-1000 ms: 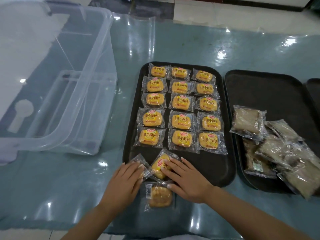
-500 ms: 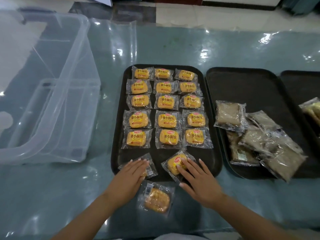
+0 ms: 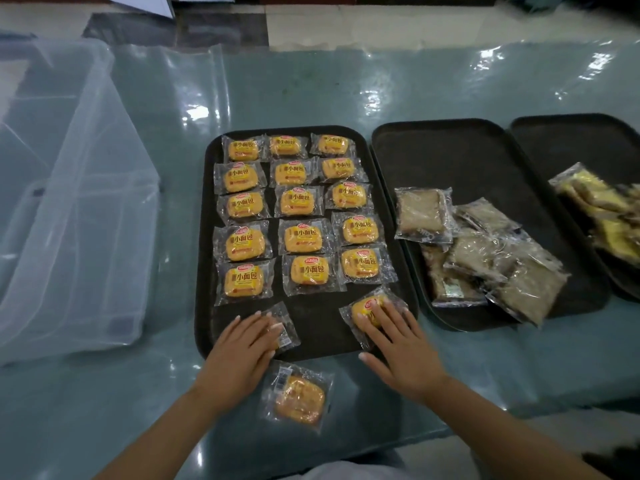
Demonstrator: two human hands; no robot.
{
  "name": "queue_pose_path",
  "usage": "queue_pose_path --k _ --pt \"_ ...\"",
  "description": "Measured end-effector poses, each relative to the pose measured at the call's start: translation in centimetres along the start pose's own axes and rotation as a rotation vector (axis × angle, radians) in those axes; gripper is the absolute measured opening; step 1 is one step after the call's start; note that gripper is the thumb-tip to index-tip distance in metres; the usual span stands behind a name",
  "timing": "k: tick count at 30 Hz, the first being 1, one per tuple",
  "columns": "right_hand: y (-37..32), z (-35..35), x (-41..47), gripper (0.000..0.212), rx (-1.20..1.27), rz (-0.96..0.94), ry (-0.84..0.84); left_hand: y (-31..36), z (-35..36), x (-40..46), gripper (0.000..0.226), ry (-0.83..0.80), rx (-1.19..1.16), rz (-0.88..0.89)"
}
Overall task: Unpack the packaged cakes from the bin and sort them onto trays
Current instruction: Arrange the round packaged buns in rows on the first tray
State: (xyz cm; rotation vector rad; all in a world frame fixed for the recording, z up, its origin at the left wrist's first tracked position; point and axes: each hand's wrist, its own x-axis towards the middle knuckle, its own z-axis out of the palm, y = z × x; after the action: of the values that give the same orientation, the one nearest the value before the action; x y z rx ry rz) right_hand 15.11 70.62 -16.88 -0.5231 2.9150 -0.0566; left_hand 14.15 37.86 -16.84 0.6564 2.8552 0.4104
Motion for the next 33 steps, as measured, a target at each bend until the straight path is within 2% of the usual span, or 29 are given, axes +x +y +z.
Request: queue_pose_path --k 6,11,14,18,21,23,26,27,30,33 --pt "-1.3 0.6 0.6 0.068 -0.042 0.054 -0.033 -0.4 -0.2 -1.2 0.065 0.092 -0.023 -0.148" --pt "-1.4 0.4 0.8 0.067 -0.042 0.033 0.003 -1.1 0.3 -2.7 0.068 0.065 0.002 -0.128" --pt "-2.0 -0.3 1.4 0.065 -0.029 -0.043 0.04 -1.4 0.3 -3.3 0.068 0.048 -0.041 -0.094" --pt "-3.7 -1.1 2.7 0.062 -0.039 -0.168 0.053 -1.0 -1.5 -3.3 0.056 0.095 -0.281 -0.174" --pt "-4.9 -1.6 3.7 0.06 -0.068 -0.213 0.04 -1.5 -3.1 -3.1 0.032 0.067 -0.527 -0.337" --pt "-5.2 -1.9 4.2 0.059 -0.083 -0.197 0.022 -2.1 -4.1 -2.4 0.015 0.003 -0.652 -0.421" --pt "-4.5 -1.8 4.5 0.059 -0.109 -0.114 -0.011 -2.6 -5.2 -0.8 0.012 -0.021 -0.745 -0.488" --pt "-4.0 -1.7 4.4 0.059 -0.12 -0.085 -0.021 -2.9 -5.2 -0.3 0.014 0.001 -0.693 -0.495" --pt "-2.2 -1.2 3.8 0.059 -0.135 -0.024 -0.063 -4.3 -3.8 0.8 0.029 0.162 -0.25 -0.408" --pt "-0.7 -0.7 3.0 0.061 -0.115 0.018 -0.099 -4.2 -2.6 1.0 0.037 0.21 -0.006 -0.3"
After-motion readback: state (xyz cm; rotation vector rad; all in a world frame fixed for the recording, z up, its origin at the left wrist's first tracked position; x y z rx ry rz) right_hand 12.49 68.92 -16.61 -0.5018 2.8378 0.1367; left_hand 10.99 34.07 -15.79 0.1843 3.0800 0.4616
